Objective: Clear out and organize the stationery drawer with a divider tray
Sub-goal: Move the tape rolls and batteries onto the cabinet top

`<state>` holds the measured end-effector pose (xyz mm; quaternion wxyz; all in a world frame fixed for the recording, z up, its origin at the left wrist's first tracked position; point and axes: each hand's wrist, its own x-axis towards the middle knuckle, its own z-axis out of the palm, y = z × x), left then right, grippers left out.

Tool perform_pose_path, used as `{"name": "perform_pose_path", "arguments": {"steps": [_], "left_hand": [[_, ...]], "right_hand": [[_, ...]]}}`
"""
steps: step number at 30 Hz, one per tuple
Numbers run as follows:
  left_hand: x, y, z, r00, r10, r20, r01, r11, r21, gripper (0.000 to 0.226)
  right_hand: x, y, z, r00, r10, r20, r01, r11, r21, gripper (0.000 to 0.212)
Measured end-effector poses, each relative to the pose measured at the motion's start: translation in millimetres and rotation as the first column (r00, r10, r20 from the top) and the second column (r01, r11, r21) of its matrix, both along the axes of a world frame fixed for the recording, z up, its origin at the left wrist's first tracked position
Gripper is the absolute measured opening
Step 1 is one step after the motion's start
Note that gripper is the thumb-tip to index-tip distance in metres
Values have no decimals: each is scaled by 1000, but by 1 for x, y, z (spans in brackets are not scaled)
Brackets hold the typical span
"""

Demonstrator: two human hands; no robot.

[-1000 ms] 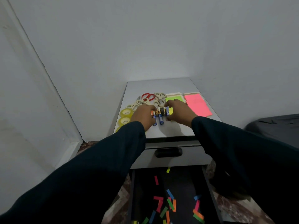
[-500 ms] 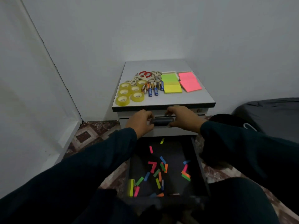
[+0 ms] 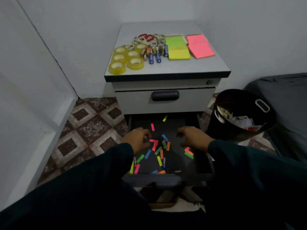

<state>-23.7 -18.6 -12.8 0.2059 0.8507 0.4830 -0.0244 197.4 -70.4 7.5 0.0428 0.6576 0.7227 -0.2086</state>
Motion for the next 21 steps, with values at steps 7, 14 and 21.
{"name": "perform_pose_path", "arguments": {"steps": [7, 14, 21], "left_hand": [[-12, 13, -56, 973, -83, -217, 46, 985, -168, 31], [-8, 17, -88, 764, -270, -586, 267, 959, -94, 29], [-6, 13, -109, 636, -286, -717, 336, 939, -77, 35]], "right_hand": [[6, 3, -54, 999, 27, -21, -31, 975, -220, 39], [2, 7, -93, 997, 54, -49, -69, 910, -408, 38], [-2, 7, -123, 995, 85, -56, -102, 880, -463, 35]]}}
